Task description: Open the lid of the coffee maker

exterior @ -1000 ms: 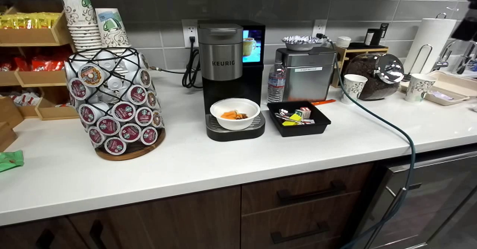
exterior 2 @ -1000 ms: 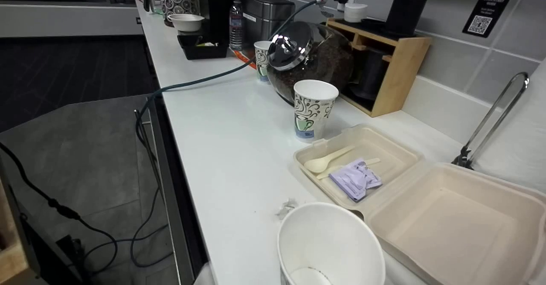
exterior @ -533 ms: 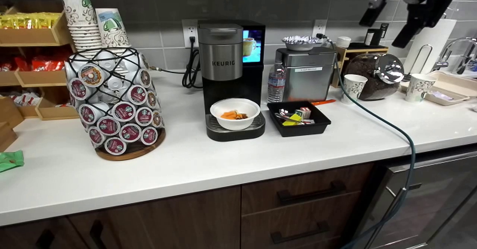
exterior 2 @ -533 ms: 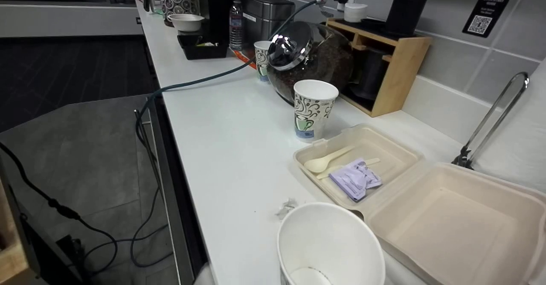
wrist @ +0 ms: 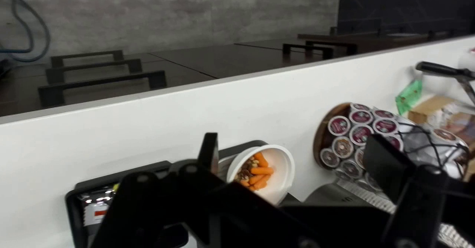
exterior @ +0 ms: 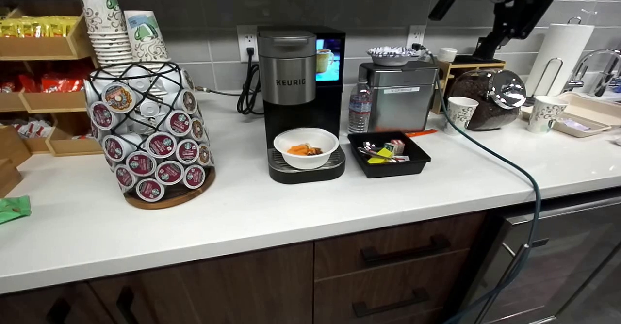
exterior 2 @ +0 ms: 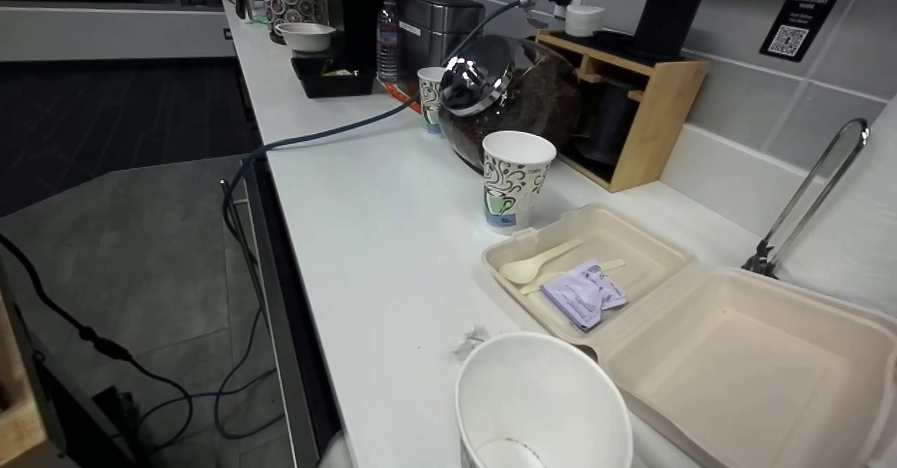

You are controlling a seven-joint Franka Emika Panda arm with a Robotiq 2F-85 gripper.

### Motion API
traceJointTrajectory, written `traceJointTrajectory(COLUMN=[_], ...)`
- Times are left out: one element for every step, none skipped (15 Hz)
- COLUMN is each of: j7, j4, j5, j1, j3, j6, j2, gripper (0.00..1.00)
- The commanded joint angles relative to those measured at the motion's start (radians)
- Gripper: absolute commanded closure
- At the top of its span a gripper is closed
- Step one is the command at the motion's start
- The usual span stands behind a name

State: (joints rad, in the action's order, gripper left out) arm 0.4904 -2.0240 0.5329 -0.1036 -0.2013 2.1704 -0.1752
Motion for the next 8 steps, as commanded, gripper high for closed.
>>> traceJointTrajectory(j7=[-0.063, -0.099, -0.147, -0.204, -0.256, -0.306, -0.374, -0.442], j4=[-0.05, -0.058, -0.058, -0.052, -0.028, 0.008, 0.043, 0.087], j5=[0.201, 0.269, 0.346, 0.429, 0.51, 0.589, 0.672, 0.752], j1=[-0.051, -0.067, -0.083, -0.1, -0.116, -0.131, -0.147, -0.153], j3=[0.005, -0.001, -0.006, -0.013, -0.023, -0.034, -0.039, -0.052], j6=[0.238, 0.318, 0.393, 0.468, 0.529, 0.58, 0.624, 0.662], j2=[0.057, 0.076, 0.098, 0.124, 0.155, 0.186, 0.214, 0.245], gripper=[0.0, 0.0, 0.0, 0.0, 0.0, 0.0, 0.0, 0.0])
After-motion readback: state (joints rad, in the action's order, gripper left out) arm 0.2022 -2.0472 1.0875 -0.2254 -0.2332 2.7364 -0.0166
